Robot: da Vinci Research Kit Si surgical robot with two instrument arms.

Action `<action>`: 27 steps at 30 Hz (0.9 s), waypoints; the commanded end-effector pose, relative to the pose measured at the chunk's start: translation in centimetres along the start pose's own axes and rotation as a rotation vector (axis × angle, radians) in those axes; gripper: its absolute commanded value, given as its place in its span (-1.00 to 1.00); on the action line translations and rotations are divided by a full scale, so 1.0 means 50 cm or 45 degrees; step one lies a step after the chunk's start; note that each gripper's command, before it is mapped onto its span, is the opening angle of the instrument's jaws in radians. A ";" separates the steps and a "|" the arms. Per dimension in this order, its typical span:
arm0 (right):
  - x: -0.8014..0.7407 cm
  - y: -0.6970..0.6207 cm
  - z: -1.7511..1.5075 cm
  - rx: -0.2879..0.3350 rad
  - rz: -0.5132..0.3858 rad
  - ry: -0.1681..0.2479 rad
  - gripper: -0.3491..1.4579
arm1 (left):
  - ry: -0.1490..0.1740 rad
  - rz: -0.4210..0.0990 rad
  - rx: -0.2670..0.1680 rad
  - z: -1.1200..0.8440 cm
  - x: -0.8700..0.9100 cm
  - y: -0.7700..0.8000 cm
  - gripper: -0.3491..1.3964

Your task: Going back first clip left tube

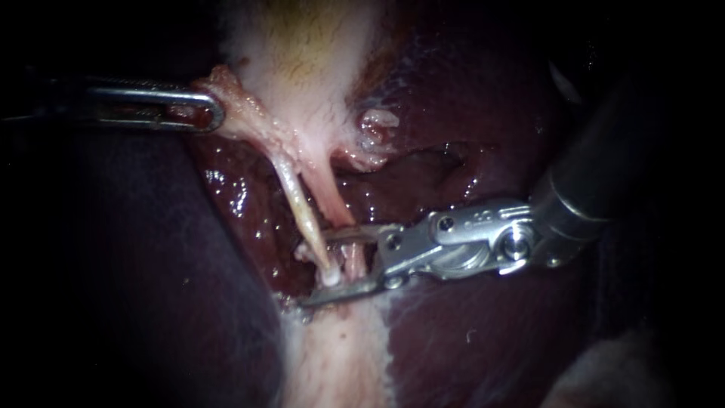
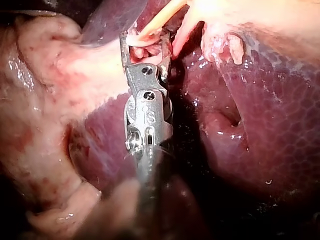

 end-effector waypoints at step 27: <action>0.0012 -0.0024 -0.0209 -0.040 -0.121 0.007 -0.06 | 0.000 0.002 -0.001 -0.0001 -0.0004 -0.0002 -1.00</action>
